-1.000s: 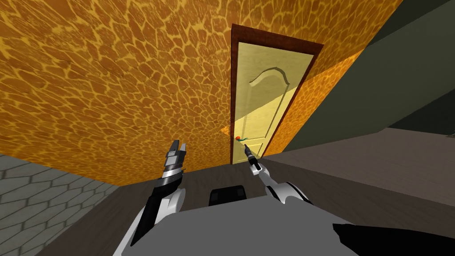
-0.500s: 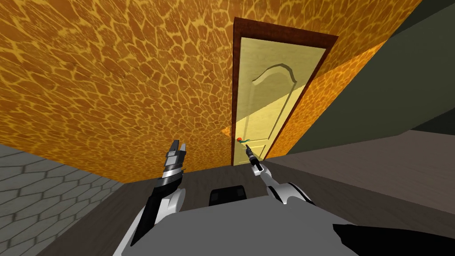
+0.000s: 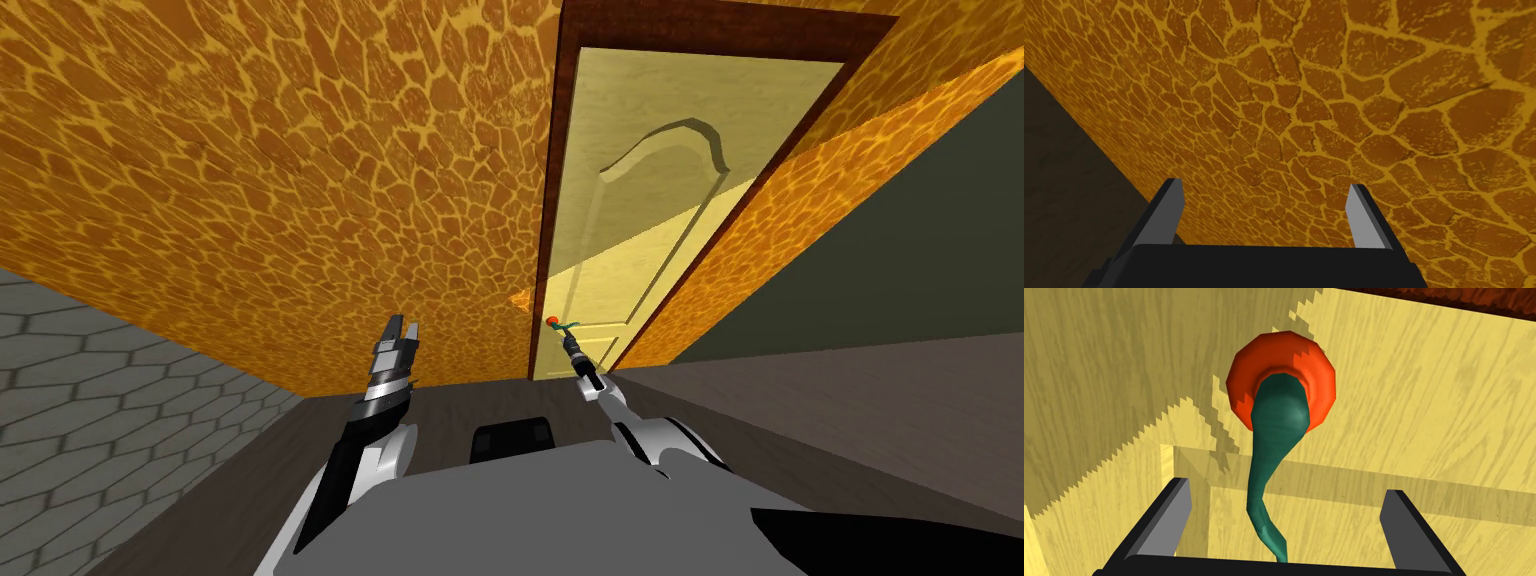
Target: Pull the door open
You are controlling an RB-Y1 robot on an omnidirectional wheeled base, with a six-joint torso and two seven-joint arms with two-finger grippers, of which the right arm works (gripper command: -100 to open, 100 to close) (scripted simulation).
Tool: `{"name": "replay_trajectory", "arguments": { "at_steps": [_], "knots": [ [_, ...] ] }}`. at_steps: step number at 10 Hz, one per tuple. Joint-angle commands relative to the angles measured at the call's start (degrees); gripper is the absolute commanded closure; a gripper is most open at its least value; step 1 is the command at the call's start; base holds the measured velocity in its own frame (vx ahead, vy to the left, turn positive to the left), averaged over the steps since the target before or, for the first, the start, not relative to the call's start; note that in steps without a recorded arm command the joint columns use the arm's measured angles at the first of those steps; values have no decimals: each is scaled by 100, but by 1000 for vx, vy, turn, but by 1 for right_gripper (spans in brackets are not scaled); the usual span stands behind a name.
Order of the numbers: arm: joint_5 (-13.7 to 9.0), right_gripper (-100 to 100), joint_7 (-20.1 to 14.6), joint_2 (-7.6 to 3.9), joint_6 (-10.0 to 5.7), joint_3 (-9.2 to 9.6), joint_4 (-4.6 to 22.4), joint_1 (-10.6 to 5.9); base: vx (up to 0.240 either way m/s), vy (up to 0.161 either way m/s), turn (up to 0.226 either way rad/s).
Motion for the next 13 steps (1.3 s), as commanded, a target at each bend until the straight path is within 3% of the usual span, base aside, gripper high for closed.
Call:
{"name": "replay_trajectory", "arguments": {
  "at_steps": [1, 4, 5, 6, 7, 12, 13],
  "knots": [
    [-24, -100, -72, -97, -124, -26, 172, -4, 101, 30, 41],
    [-118, -100, -275, -405, -313, -138, 274, 181, 166, 34, 143],
    [-139, -100, -319, -471, -354, -162, 296, 221, 164, 21, 119],
    [-124, -100, -311, -443, -327, -142, 252, 231, 77, 9, 19],
    [-124, 100, -311, -443, -327, -142, 252, 231, -10, -2, -16],
    [-124, 100, -311, -443, -327, -142, 252, 231, -14, -3, 1],
    [-72, 100, -409, -488, -388, -67, 241, 273, -102, -47, 79]
  ]
}}
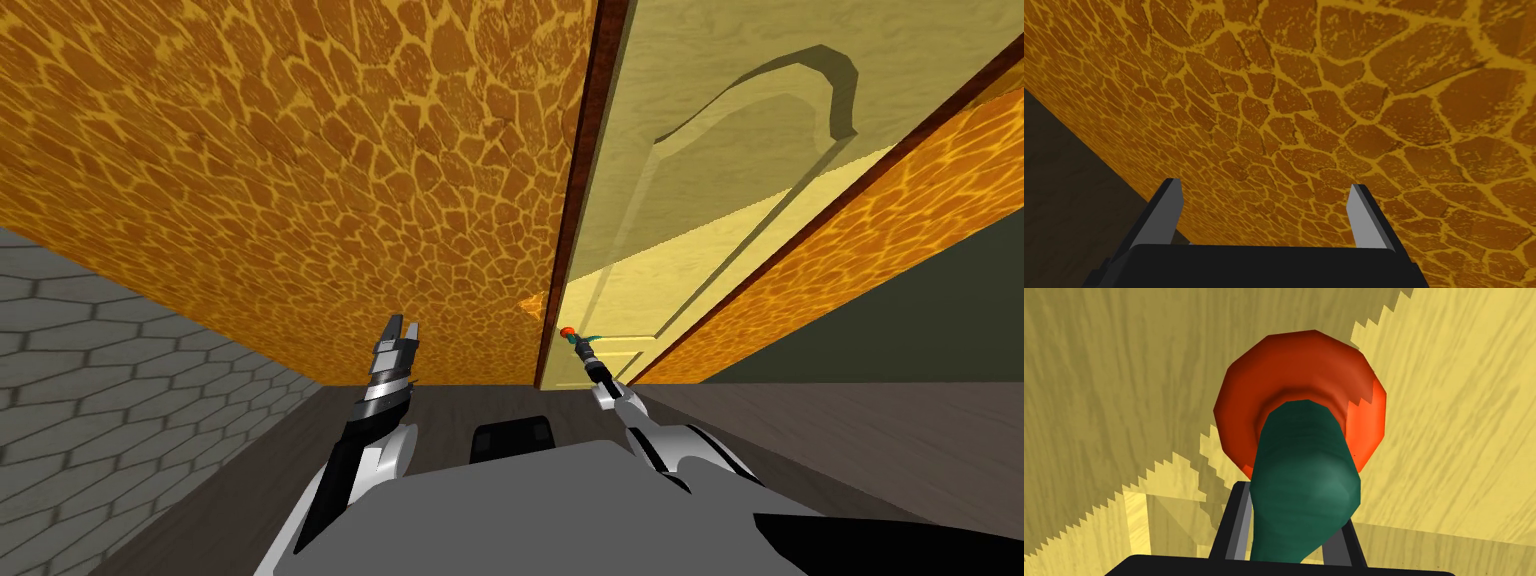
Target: Pull the door open
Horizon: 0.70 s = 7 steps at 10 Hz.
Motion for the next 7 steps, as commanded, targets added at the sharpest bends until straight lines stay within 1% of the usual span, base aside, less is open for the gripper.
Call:
{"name": "replay_trajectory", "arguments": {
  "at_steps": [1, 4, 5, 7],
  "knots": [
    [63, 100, -112, -54, -91, 89, -6, 50, -185, -79, 126],
    [189, 100, -343, -184, -260, 265, -47, 147, -238, -80, 99],
    [253, 100, -460, -250, -345, 354, -68, 196, -210, -96, 112],
    [323, 100, -589, -322, -440, 453, -91, 250, -200, -105, 113]
  ]
}}
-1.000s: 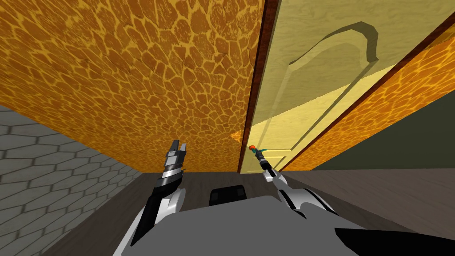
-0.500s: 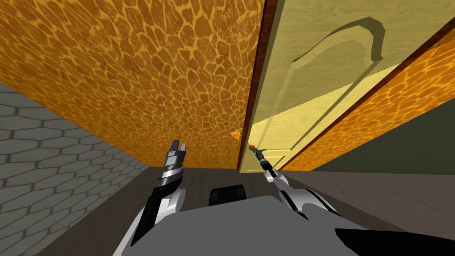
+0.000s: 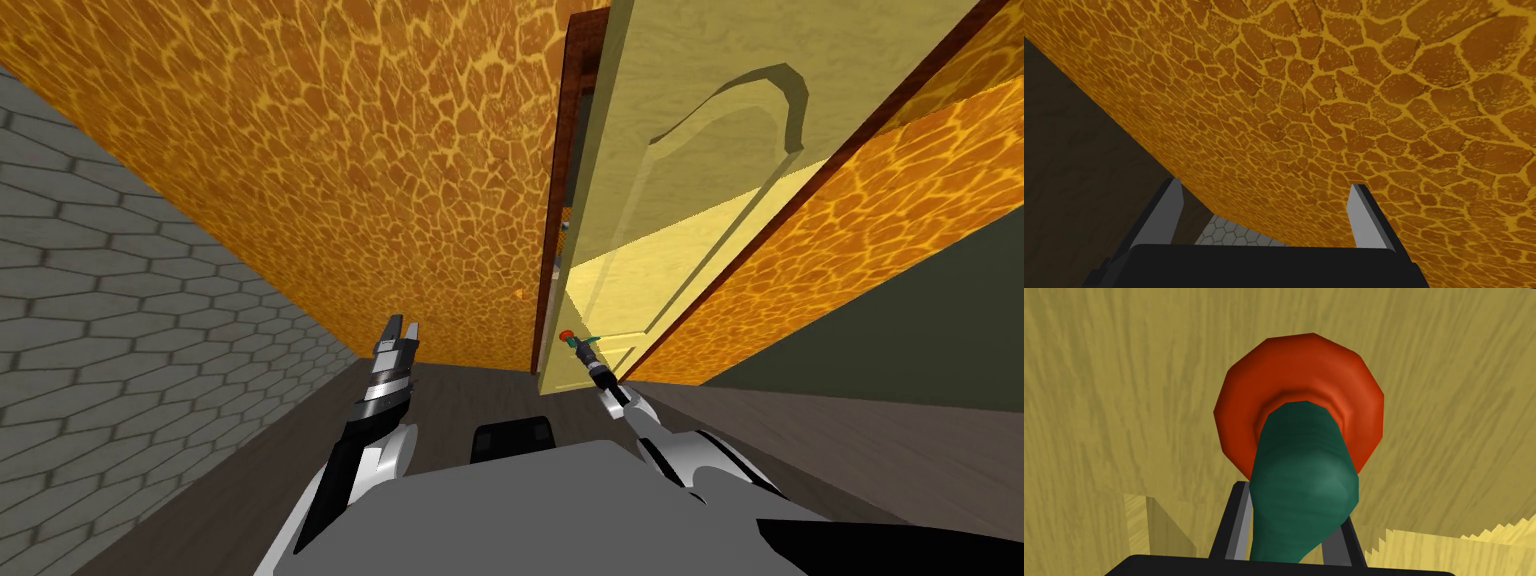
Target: Pull the door open
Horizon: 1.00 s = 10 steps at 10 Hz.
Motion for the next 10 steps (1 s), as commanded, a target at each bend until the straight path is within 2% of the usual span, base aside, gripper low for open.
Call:
{"name": "replay_trajectory", "arguments": {
  "at_steps": [1, 2, 3, 4, 8, 10],
  "knots": [
    [49, 100, -101, -87, -90, 61, -24, 23, -196, -60, 60],
    [33, 100, -70, -41, -8, 47, -105, 61, -89, -25, 16],
    [107, 100, -181, -103, -137, 76, -138, 172, -120, -58, 116],
    [128, 100, -210, -125, -180, 81, -146, 202, -157, -95, 124],
    [327, 100, -486, -330, -585, 128, -220, 480, -201, -93, 136],
    [372, 100, -549, -377, -678, 139, -237, 544, -140, -56, 55]
  ]
}}
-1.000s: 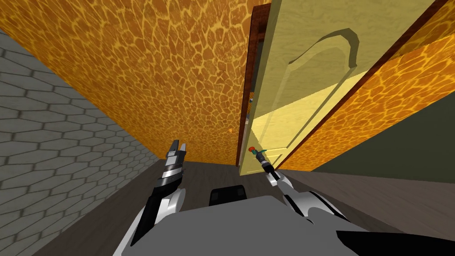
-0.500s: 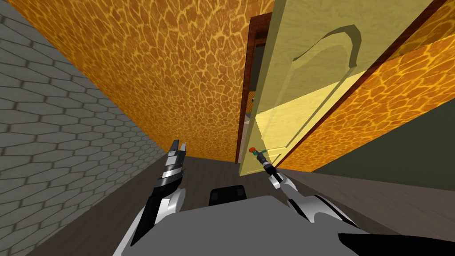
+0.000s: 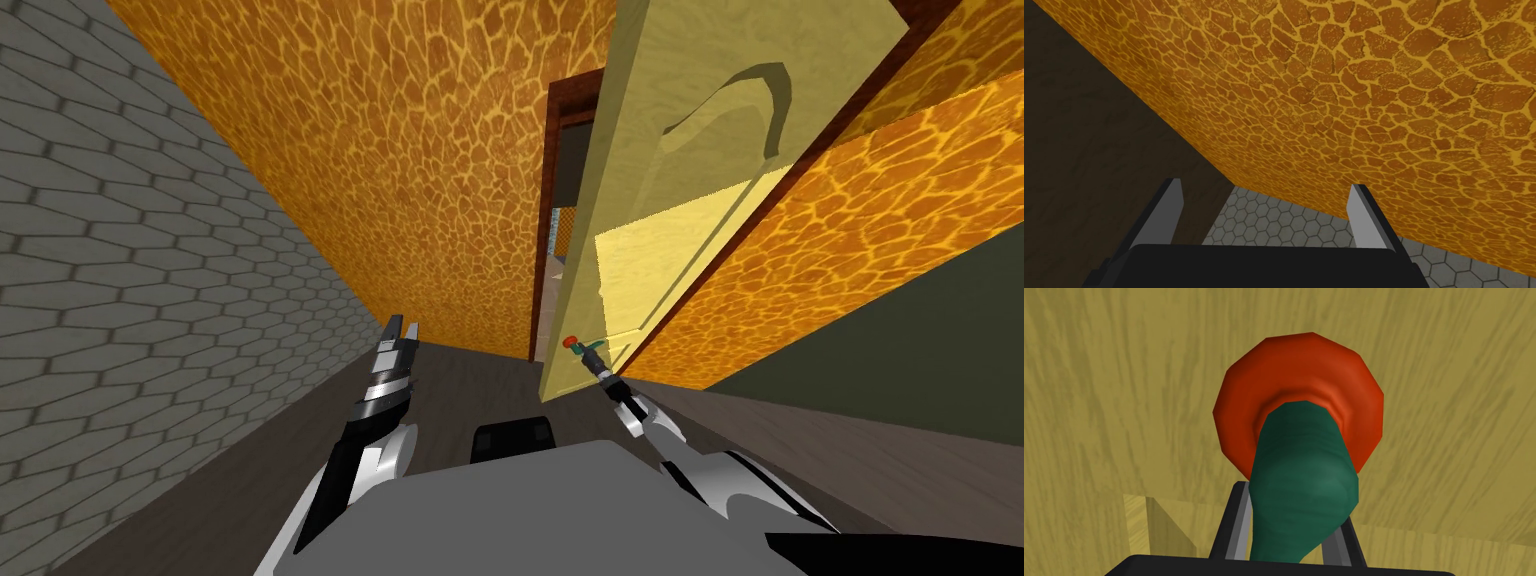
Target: Pull the door open
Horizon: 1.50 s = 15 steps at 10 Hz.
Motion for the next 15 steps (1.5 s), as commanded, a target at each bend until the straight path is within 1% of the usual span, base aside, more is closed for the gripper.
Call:
{"name": "replay_trajectory", "arguments": {
  "at_steps": [1, 2, 3, 7, 8, 12, 13, 14, 15],
  "knots": [
    [59, 100, -87, -98, -174, -4, 0, 74, -150, -63, 90],
    [37, 100, -45, -44, -98, 5, 18, 42, -76, -33, 24],
    [62, 100, -97, -93, -252, 12, 71, 102, -142, -64, 187],
    [107, 100, -193, -226, -593, 14, 195, 221, -222, -112, 193],
    [113, 100, -205, -244, -637, 15, 211, 236, -174, -92, 129],
    [154, 100, -290, -362, -941, 17, 322, 342, -176, -100, 144],
    [157, 100, -291, -319, -859, 36, 258, 357, -70, -39, 33],
    [180, 100, -308, -344, -1010, 15, 355, 399, -141, -96, 208],
    [189, 100, -314, -364, -1091, -2, 409, 417, -228, -100, 259]
  ]
}}
